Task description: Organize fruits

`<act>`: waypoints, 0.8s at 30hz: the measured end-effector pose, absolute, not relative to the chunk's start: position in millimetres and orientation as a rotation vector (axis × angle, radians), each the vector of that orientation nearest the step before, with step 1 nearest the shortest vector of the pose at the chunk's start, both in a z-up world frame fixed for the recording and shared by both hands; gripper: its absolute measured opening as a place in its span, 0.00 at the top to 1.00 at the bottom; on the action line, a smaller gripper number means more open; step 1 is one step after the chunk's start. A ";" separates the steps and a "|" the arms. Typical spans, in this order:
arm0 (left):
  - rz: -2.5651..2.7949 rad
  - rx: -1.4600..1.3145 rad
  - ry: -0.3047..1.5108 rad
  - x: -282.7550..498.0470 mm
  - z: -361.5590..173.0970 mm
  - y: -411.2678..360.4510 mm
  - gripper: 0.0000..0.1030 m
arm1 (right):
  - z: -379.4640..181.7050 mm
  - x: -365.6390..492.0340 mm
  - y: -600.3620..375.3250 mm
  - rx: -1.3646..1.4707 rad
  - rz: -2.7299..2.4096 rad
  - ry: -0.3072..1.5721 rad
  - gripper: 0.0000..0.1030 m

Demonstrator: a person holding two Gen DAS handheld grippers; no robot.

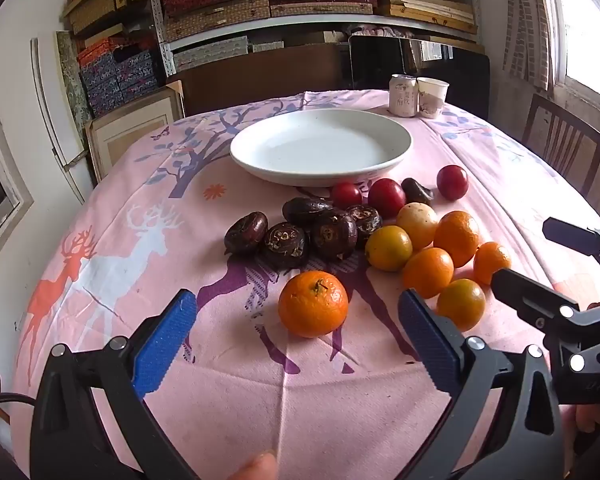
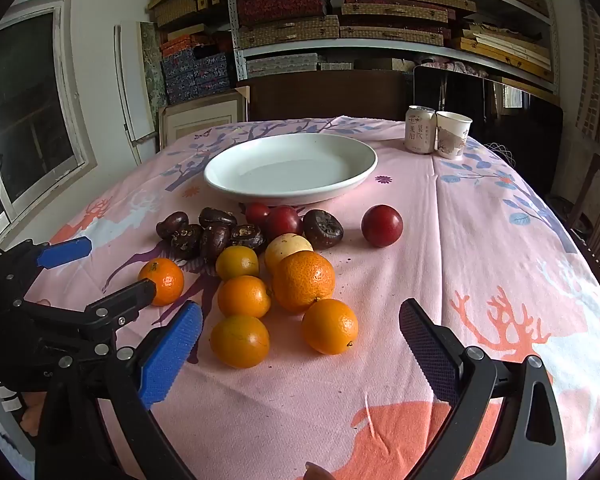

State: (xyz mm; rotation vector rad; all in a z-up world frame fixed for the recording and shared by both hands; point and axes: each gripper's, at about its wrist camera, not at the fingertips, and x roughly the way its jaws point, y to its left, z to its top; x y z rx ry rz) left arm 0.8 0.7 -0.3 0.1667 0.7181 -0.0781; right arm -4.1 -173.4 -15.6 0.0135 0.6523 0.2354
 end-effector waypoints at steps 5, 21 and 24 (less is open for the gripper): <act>-0.080 0.165 0.719 1.1 -0.4 1.0 0.04 | -15.6 -4.0 -173.6 0.014 0.236 0.657 0.03; -0.077 0.161 0.735 5.6 -7.5 1.4 0.04 | -14.7 -3.7 -172.5 0.016 0.237 0.662 0.03; -0.077 0.158 0.743 6.4 -6.1 2.2 0.04 | -17.6 -1.4 -173.4 0.014 0.238 0.663 0.03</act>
